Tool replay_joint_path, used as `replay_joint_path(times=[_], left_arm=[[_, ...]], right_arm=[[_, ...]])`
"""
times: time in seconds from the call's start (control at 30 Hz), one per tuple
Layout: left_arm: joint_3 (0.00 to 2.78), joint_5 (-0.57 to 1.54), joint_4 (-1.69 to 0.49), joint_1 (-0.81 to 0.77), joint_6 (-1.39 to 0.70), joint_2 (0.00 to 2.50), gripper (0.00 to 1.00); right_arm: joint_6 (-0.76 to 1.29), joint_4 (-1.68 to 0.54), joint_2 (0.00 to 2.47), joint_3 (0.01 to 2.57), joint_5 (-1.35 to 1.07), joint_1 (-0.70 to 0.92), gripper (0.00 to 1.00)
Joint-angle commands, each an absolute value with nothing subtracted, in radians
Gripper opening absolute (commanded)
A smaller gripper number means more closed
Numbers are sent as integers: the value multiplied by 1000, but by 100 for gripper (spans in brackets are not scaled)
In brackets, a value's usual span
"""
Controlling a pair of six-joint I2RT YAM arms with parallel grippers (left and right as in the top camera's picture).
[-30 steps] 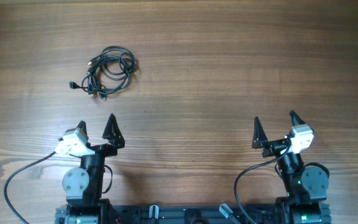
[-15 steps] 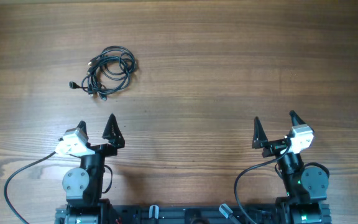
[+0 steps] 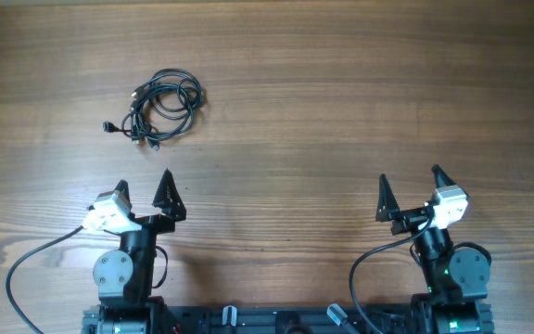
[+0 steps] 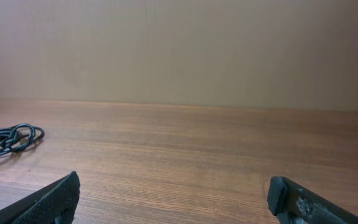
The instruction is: Untangle cables
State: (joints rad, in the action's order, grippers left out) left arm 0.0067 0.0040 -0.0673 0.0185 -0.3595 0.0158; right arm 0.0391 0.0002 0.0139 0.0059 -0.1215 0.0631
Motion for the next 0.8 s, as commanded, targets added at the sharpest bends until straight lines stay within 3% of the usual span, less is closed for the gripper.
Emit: replay_joint_path(times=[0.0,0.67,0.77], left_arm=[[6,-9,-73,13,-345,20,100],[6,-24,-44,13,-347,20,100],[44,58,-8,13,-347,20,100]], right_arm=[[27,6,16,5,-101,68,100],[27,6,16,5,-101,68,100],[27,5,16,5,-101,68,100]])
